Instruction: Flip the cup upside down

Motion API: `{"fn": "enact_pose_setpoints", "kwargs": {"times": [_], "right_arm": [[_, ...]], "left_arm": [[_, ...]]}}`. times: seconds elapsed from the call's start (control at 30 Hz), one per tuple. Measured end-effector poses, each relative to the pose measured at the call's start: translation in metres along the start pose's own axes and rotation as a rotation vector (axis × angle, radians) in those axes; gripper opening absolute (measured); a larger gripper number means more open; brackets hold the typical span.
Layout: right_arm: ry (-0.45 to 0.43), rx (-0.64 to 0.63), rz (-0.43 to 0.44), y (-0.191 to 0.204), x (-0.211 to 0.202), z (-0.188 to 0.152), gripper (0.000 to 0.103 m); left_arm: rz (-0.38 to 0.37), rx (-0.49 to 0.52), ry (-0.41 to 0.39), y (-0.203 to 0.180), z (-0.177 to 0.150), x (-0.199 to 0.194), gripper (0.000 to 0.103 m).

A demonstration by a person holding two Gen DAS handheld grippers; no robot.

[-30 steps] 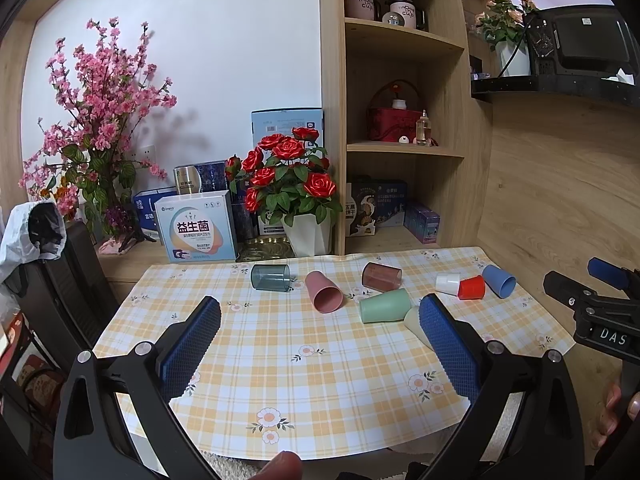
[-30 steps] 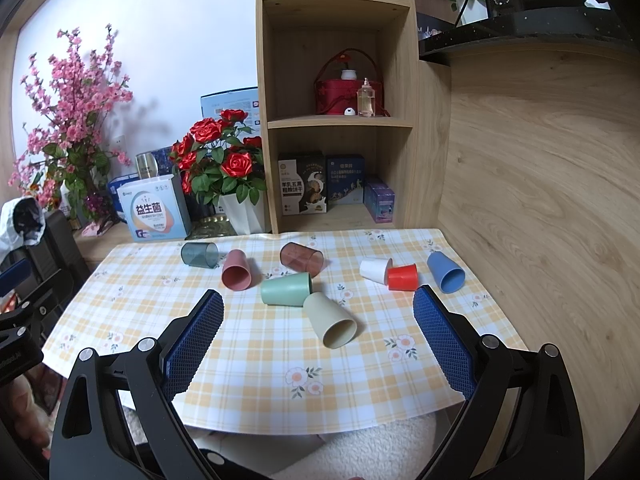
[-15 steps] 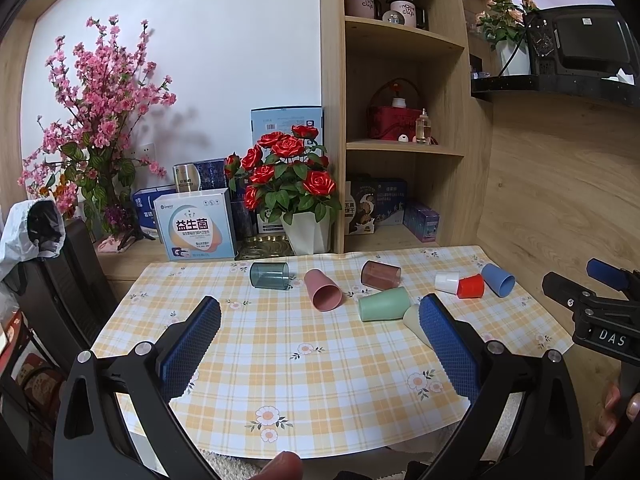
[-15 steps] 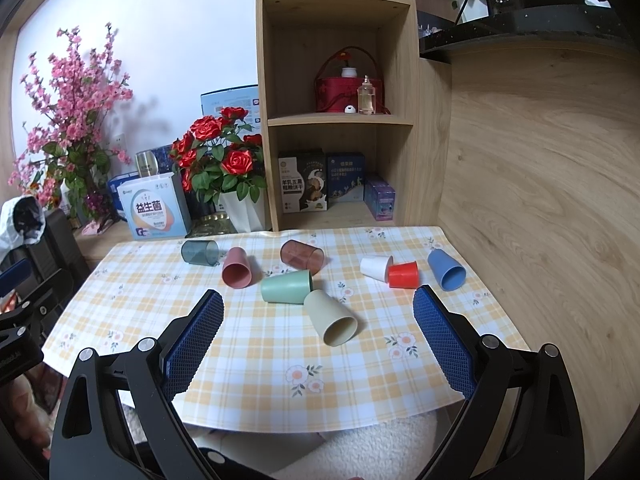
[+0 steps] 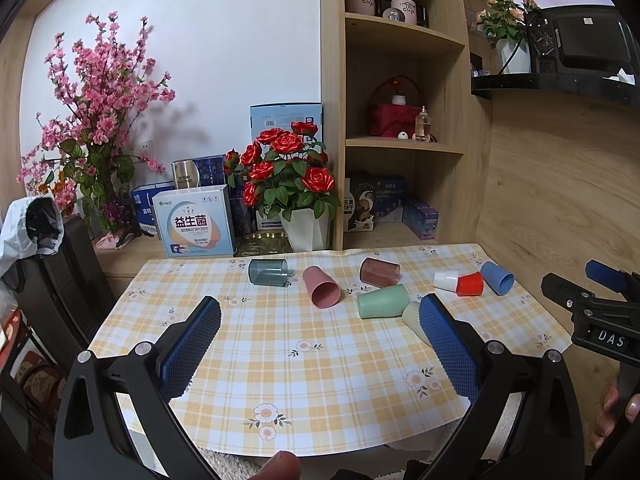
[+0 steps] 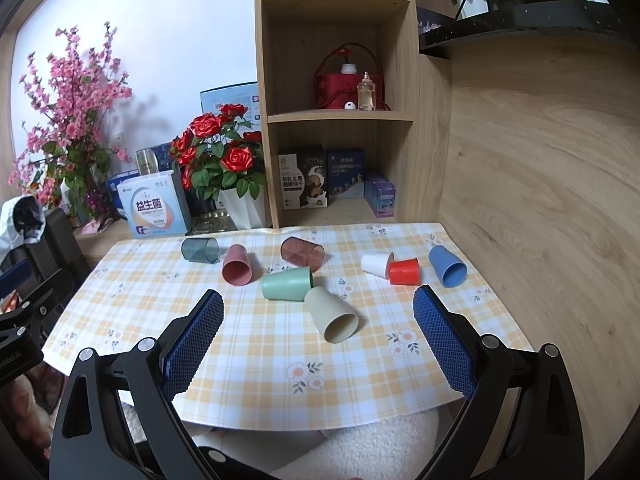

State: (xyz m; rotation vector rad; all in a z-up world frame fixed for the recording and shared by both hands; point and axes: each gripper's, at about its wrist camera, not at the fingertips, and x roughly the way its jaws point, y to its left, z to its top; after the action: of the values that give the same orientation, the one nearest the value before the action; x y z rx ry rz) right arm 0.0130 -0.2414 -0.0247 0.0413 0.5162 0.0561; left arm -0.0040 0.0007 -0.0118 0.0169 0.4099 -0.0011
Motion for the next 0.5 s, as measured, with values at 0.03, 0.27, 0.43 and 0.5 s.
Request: {"fn": "enact_pose_setpoints", "kwargs": {"times": [0.03, 0.27, 0.43, 0.5], "right_arm": [[0.000, 0.000, 0.000, 0.000, 0.000, -0.001, 0.093], [0.016, 0.007, 0.009, 0.002, 0.000, -0.003, 0.093], [0.061, 0.036, 0.090, -0.022, 0.022, 0.011, 0.093], [0.044, 0.000, 0.076, -0.042, 0.036, 0.027, 0.093]], "left_arm": [[-0.001, -0.001, 0.001, 0.000, 0.000, 0.000, 0.097], [-0.014, -0.017, 0.011, 0.002, 0.000, 0.000, 0.097], [-0.002, -0.016, 0.069, 0.007, 0.004, 0.021, 0.097], [0.006, -0.008, 0.066, 0.011, 0.007, 0.034, 0.097]]}}
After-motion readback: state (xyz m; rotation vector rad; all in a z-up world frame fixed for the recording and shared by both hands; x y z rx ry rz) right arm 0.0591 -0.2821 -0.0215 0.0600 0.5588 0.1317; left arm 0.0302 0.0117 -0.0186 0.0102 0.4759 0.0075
